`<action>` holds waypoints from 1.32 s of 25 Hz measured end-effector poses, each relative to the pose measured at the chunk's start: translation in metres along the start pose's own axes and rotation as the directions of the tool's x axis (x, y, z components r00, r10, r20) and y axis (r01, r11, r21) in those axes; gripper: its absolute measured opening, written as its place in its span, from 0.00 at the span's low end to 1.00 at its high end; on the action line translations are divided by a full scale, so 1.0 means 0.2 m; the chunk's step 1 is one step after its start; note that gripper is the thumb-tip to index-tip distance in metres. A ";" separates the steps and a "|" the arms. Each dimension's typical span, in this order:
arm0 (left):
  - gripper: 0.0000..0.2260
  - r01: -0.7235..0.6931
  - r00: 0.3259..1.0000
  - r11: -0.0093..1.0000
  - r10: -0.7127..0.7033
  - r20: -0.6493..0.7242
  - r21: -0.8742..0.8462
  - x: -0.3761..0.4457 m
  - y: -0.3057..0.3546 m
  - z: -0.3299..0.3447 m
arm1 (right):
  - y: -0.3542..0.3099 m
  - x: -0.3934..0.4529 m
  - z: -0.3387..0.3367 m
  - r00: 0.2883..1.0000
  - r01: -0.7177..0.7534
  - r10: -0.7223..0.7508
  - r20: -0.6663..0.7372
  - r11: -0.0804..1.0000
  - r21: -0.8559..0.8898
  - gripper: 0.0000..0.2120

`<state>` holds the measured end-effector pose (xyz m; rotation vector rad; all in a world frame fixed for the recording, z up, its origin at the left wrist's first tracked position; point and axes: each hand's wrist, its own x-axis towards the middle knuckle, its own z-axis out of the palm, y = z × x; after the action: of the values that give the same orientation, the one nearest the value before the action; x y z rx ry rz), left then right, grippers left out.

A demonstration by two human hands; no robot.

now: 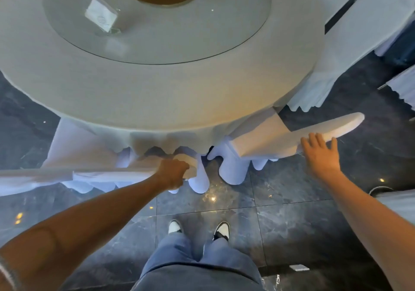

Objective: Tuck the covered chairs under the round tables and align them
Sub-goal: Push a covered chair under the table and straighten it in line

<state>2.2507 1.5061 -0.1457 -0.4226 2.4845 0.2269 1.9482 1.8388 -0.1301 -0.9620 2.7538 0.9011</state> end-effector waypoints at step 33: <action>0.13 0.163 0.961 0.987 -0.154 -0.232 0.019 0.00 0.02 0.05 | -0.81 -0.21 -0.42 0.917 0.380 -0.399 0.026 0.889 0.255 0.13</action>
<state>2.2538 1.5130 -0.1531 -0.6616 2.6579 0.0680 2.0867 1.7124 -0.1310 -1.3294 2.3978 0.5056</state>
